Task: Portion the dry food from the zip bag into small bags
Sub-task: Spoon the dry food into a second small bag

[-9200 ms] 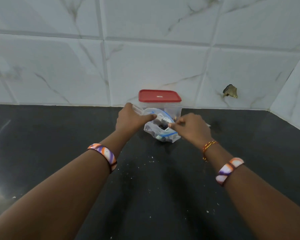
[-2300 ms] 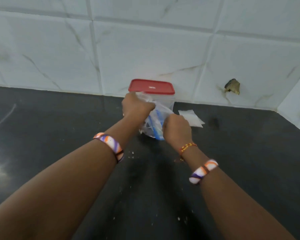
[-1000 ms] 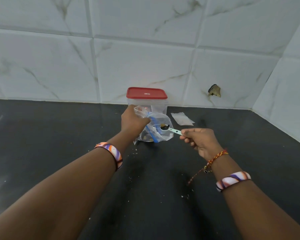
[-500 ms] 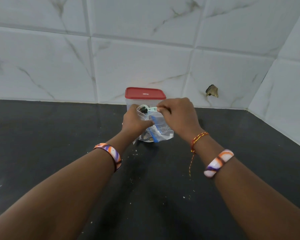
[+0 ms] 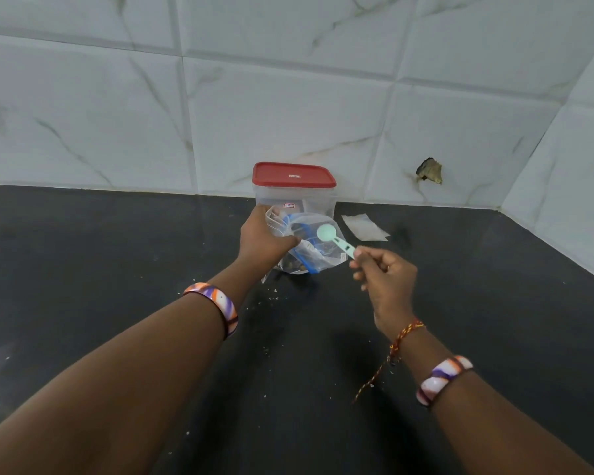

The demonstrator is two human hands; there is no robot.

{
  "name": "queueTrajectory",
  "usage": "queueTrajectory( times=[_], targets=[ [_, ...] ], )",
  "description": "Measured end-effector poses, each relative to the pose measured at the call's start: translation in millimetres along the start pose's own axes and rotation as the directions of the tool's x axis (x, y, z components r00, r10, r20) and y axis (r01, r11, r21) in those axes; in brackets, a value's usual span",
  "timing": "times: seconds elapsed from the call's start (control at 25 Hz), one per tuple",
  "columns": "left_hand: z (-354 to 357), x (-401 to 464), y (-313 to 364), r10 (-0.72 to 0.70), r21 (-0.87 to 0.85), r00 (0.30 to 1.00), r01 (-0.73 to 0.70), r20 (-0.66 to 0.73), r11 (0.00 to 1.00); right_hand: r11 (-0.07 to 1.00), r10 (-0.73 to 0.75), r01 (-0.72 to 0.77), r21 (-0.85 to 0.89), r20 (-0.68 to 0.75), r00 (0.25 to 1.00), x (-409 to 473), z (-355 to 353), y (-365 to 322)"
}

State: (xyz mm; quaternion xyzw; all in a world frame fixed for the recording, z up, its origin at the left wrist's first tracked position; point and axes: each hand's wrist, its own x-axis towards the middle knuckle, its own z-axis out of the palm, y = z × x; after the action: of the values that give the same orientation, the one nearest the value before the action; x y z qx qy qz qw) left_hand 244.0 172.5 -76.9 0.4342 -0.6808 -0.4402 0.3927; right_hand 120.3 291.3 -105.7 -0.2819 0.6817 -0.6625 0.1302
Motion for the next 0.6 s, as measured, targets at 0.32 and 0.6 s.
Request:
queueTrajectory(
  times=[0.32, 0.6],
  targets=[
    [-3.5, -19.0, -49.3, 0.077, 0.132, 0.997, -0.078, 0.014, 0.988, 0.973, 0.232, -0.233, 0.012, 0.043, 0.972, 17.4, 42.7, 6.7],
    [-24.8, -36.9, -66.3, -0.15, -0.522, 0.984, 0.176, 0.092, 0.834, 0.955, 0.297, -0.296, -0.03, 0.048, 0.953, 20.4, 62.7, -2.2]
  ],
)
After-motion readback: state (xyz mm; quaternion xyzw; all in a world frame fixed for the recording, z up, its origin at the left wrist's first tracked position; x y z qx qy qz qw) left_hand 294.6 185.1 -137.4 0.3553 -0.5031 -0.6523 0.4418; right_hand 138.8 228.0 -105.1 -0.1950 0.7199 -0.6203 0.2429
